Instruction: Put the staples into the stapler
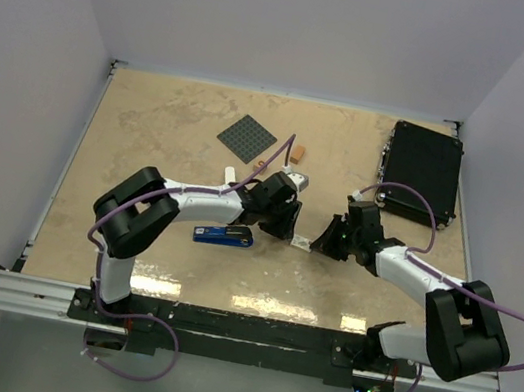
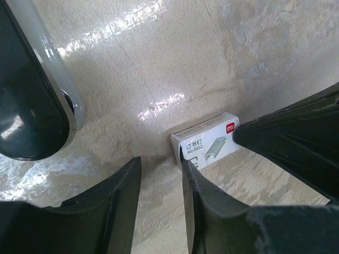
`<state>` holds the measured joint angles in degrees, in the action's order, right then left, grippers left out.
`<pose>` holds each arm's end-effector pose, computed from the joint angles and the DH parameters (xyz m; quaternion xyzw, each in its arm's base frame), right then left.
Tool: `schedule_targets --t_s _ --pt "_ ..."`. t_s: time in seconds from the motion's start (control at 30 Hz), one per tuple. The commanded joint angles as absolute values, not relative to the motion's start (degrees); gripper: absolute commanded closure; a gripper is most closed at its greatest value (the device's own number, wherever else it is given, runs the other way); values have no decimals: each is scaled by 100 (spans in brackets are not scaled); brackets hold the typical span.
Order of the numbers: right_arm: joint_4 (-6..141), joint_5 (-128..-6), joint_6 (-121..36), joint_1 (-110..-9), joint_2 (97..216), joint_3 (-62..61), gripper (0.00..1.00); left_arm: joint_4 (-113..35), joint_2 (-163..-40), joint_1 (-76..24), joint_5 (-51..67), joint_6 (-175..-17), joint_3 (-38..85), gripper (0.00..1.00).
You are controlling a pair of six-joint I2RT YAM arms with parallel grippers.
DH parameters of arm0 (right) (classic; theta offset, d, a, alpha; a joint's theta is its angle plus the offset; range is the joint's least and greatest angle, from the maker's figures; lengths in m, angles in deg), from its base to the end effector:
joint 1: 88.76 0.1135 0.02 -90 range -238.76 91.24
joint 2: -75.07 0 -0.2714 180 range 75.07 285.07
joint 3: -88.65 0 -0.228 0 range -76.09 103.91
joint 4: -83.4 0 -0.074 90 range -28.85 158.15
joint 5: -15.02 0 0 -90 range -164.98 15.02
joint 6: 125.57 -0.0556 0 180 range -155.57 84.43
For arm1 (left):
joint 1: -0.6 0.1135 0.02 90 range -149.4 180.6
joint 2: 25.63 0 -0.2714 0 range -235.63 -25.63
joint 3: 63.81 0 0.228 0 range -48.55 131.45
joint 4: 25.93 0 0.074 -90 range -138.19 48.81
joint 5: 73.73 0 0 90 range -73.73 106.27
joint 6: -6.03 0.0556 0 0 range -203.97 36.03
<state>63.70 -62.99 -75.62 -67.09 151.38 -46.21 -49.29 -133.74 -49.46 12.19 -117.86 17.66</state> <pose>0.2112 0.0964 0.1596 0.1151 0.9307 0.2553 0.2354 0.2482 -0.3026 0.1701 0.1441 0.9281 -0.2535 0.2317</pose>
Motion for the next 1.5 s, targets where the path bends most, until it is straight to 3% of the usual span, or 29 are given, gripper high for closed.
schedule_targets --t_s 0.0,0.67,1.1,1.3,1.47 --pt "6261 -6346 -7397 -6723 15083 -4481 99 -4655 -13452 -4976 1152 -11965 1991 59" --pt "6287 -6241 -7257 -6722 15092 -4419 97 -4611 -13628 -4985 880 -12079 2018 75" --pt "6384 -6153 -7274 -6722 15153 -4384 94 -4646 -13751 -4993 739 -12176 2062 80" --pt "6446 -6083 -7274 -6722 15171 -4401 92 -4690 -13786 -5002 704 -12220 2115 100" --pt "6349 -6065 -7292 -6722 15048 -4384 87 -4795 -13716 -4993 879 -12238 2106 100"
